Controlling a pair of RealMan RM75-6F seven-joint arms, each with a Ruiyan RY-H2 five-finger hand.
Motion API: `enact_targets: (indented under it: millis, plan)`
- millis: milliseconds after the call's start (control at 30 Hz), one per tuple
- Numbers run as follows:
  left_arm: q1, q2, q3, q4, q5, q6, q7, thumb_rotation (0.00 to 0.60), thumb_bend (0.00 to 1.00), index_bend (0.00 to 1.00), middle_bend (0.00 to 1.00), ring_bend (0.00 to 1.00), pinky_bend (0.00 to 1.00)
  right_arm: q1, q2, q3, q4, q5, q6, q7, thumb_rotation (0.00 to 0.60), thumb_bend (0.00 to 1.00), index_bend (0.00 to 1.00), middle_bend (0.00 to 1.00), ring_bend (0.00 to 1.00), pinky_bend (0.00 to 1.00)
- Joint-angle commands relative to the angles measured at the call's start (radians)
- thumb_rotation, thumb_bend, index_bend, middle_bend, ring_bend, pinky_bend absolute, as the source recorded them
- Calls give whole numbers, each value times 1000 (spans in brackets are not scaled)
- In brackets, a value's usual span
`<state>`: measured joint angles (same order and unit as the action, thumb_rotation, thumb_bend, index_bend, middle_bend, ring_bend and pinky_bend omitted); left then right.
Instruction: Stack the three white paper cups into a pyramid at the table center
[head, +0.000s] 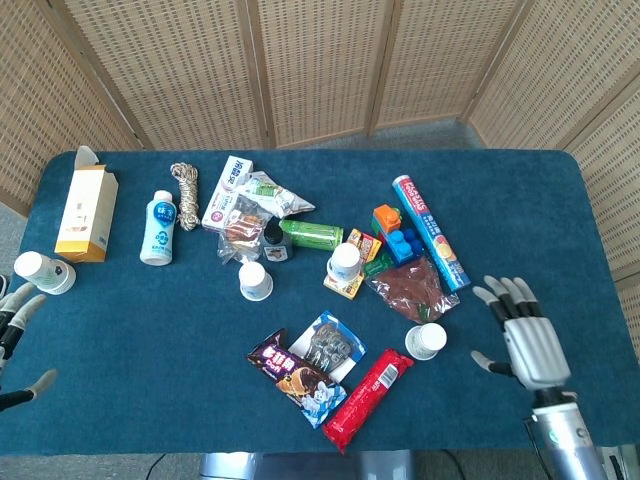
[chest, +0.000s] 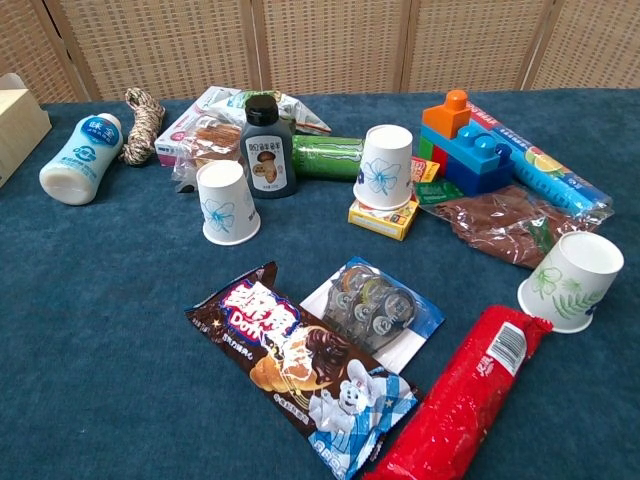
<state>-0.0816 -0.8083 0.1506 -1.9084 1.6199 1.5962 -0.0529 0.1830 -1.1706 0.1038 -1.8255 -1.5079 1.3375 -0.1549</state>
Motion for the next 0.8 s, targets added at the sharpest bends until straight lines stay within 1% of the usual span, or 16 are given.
enact_targets:
  millis: [33, 233, 333, 467, 567, 700, 800]
  plan:
    - [6, 9, -9, 5, 1, -4, -18, 600, 283, 28, 0, 0, 0, 68, -23, 42, 2, 65, -83, -9, 600, 170, 168, 32, 0, 0]
    - [18, 23, -18, 7, 11, -2, -47, 600, 282, 27, 0, 0, 0, 163, -76, 102, 25, 152, -179, -11, 600, 162, 175, 74, 0, 0]
    - [23, 25, -23, 10, 13, -5, -54, 600, 282, 28, 0, 0, 0, 213, -104, 130, 21, 195, -223, -25, 600, 156, 162, 114, 0, 0]
    - [22, 24, -34, 13, 4, -19, -56, 600, 283, 27, 0, 0, 0, 285, -149, 158, 20, 264, -278, -94, 600, 150, 84, 124, 0, 0]
    - [17, 23, -46, 13, -14, -37, -58, 600, 283, 27, 0, 0, 0, 347, -196, 174, 19, 321, -311, -172, 600, 145, 41, 125, 0, 0]
    - [12, 25, -57, 10, -35, -60, -62, 600, 282, 28, 0, 0, 0, 418, -264, 191, 39, 394, -335, -252, 600, 142, 41, 138, 2, 2]
    - [11, 25, -62, 10, -44, -74, -59, 600, 283, 28, 0, 0, 0, 470, -316, 201, 76, 442, -346, -304, 600, 142, 49, 154, 12, 25]
